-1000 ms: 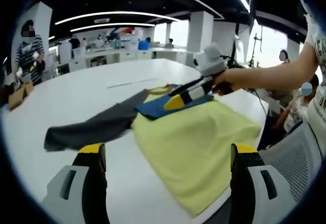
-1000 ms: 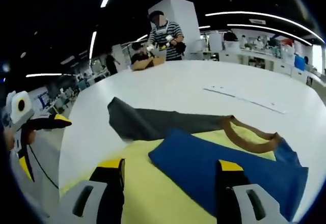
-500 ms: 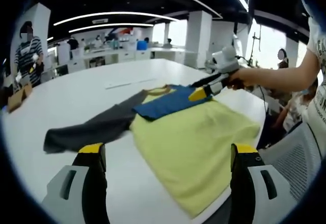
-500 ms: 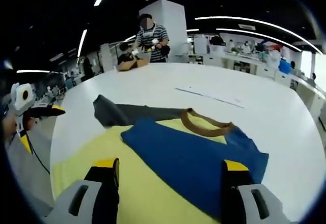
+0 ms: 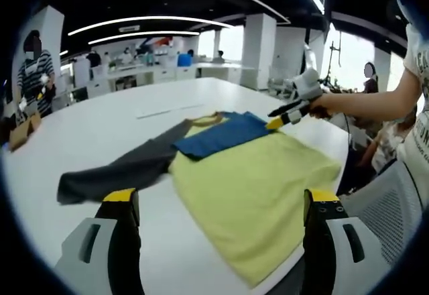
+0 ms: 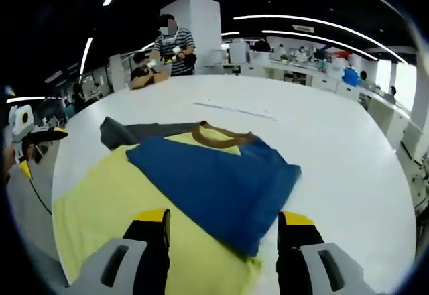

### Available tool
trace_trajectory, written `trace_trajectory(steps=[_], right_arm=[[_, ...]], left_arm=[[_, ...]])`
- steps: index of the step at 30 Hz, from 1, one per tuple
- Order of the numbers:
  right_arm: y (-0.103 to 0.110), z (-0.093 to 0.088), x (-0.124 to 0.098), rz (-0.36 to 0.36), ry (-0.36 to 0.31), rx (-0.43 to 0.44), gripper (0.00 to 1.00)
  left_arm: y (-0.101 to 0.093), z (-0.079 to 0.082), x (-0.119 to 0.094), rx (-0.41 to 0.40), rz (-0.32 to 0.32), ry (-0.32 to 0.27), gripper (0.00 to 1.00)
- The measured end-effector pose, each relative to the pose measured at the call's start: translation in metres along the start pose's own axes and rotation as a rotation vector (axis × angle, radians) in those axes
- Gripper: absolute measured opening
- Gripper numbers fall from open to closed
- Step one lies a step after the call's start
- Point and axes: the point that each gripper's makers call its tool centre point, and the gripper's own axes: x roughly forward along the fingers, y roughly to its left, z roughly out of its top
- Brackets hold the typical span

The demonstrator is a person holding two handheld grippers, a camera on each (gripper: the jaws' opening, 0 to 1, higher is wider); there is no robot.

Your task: Fold the garment on the visible template until the final outline fits inside the template.

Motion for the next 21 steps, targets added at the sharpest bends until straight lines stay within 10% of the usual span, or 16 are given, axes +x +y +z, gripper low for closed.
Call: trace_trajectory(steps=[21], right_arm=[[-0.025,-0.040,0.001,-0.120,0.070,0.054,0.01]], left_arm=[[-0.002,-0.004,-0.003,-0.007,0.005,0.009,0.99]])
